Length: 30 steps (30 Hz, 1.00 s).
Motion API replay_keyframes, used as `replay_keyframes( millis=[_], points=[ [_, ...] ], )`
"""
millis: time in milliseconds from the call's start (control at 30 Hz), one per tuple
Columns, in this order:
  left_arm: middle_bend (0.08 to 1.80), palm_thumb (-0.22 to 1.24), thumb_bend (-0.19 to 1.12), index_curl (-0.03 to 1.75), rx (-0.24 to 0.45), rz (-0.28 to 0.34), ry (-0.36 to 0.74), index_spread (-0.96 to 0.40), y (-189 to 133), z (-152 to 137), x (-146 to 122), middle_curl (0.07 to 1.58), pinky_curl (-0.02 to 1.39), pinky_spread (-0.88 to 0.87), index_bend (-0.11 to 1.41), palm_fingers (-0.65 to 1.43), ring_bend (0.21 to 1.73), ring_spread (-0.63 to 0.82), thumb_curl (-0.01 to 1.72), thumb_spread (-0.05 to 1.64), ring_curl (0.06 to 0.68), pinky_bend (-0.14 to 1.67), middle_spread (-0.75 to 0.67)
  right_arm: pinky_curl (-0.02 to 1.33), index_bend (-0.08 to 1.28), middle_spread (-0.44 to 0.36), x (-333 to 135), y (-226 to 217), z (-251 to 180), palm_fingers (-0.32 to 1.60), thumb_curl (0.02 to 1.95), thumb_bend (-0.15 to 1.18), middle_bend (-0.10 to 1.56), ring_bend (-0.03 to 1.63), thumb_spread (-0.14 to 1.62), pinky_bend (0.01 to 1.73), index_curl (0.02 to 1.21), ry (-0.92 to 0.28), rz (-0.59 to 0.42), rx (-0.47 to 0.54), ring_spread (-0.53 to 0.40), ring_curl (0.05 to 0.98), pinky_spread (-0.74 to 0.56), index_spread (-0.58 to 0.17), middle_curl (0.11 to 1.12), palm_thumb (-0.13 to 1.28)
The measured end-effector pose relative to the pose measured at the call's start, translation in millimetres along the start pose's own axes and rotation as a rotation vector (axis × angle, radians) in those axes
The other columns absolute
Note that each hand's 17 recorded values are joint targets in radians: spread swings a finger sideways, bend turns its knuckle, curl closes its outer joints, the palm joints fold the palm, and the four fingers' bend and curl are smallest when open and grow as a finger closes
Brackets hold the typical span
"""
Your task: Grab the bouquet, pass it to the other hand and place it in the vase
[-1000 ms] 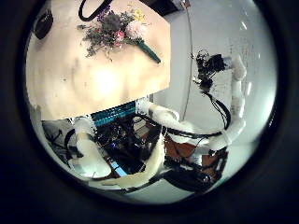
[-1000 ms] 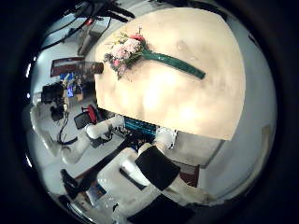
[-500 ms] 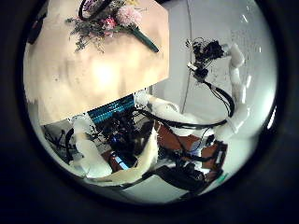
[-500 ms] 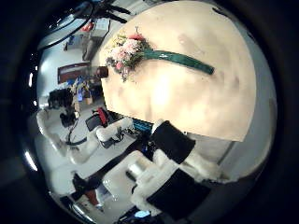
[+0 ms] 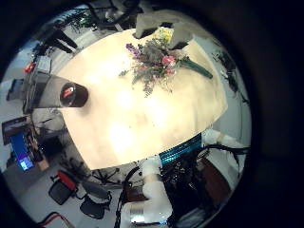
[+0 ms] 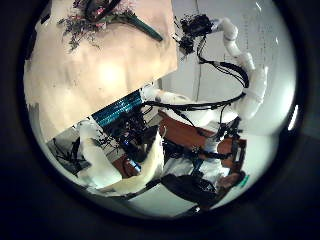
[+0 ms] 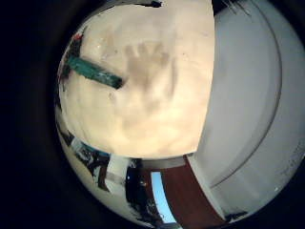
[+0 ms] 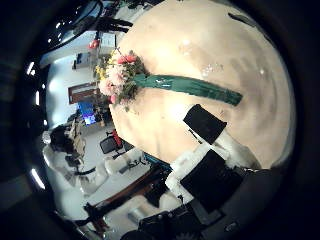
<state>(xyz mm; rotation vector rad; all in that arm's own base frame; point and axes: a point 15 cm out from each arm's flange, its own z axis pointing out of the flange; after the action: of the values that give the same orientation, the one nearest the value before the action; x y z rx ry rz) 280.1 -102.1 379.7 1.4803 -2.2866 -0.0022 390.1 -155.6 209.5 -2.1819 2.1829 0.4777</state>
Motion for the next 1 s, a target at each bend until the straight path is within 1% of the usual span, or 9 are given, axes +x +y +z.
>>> replay_keyframes(
  millis=[200,333,533,633,767,1000],
  points=[
    [0.19,0.3,-0.02,0.27,-0.021,0.024,0.011,0.03,-3,7,1,0.29,0.31,0.62,0.15,-0.02,0.52,0.63,0.3,1.1,0.211,0.25,0.49,0.25,0.15,-0.022,-6,-10,22,0.31,0.41,-0.03,0.3,0.69,1.05,0.52,0.27,0.012,-0.008,0.0,-0.029,0.273,0.29,-0.251,0.38,0.69],
    [0.19,0.3,-0.02,0.27,-0.038,0.034,0.012,0.03,-7,11,1,0.29,0.31,0.62,0.15,-0.02,0.52,0.63,0.3,1.1,0.211,0.25,0.49,0.25,0.16,-0.021,-11,-15,40,0.3,0.42,-0.02,0.3,0.69,1.04,0.54,0.28,0.003,-0.017,-0.034,-0.02,0.27,0.28,-0.244,0.39,0.7],
    [0.19,0.3,-0.02,0.27,-0.043,0.042,0.013,0.03,-11,11,-1,0.29,0.31,0.62,0.15,-0.03,0.52,0.63,0.3,1.11,0.209,0.25,0.49,0.24,0.17,-0.029,-19,-25,54,0.34,0.42,-0.02,0.34,0.7,1.02,0.53,0.29,0.02,-0.027,-0.049,-0.012,0.268,0.27,-0.235,0.4,0.71],
    [0.19,0.3,-0.02,0.27,-0.044,0.044,0.014,0.03,-11,11,-2,0.3,0.31,0.62,0.15,-0.02,0.52,0.63,0.3,1.11,0.208,0.25,0.49,0.23,0.17,-0.042,-23,-25,56,0.36,0.42,-0.02,0.35,0.73,1.02,0.53,0.3,0.023,-0.033,-0.056,-0.031,0.273,0.26,-0.231,0.41,0.72],
    [0.19,0.3,-0.02,0.27,-0.047,0.049,0.018,0.03,-15,10,-2,0.3,0.31,0.62,0.15,-0.02,0.52,0.63,0.3,1.11,0.207,0.25,0.49,0.22,0.17,-0.067,-29,-15,76,0.4,0.42,-0.02,0.39,0.77,1.02,0.52,0.3,0.015,-0.035,-0.097,-0.073,0.289,0.22,-0.233,0.43,0.72],
    [0.19,0.3,-0.02,0.27,-0.049,0.053,0.021,0.03,-18,10,-3,0.3,0.31,0.62,0.15,-0.03,0.52,0.63,0.3,1.11,0.206,0.25,0.49,0.21,0.18,-0.091,-26,-3,93,0.41,0.42,-0.02,0.44,0.83,1.01,0.54,0.32,0.049,-0.039,-0.136,-0.145,0.32,0.17,-0.24,0.46,0.72]
  ],
)
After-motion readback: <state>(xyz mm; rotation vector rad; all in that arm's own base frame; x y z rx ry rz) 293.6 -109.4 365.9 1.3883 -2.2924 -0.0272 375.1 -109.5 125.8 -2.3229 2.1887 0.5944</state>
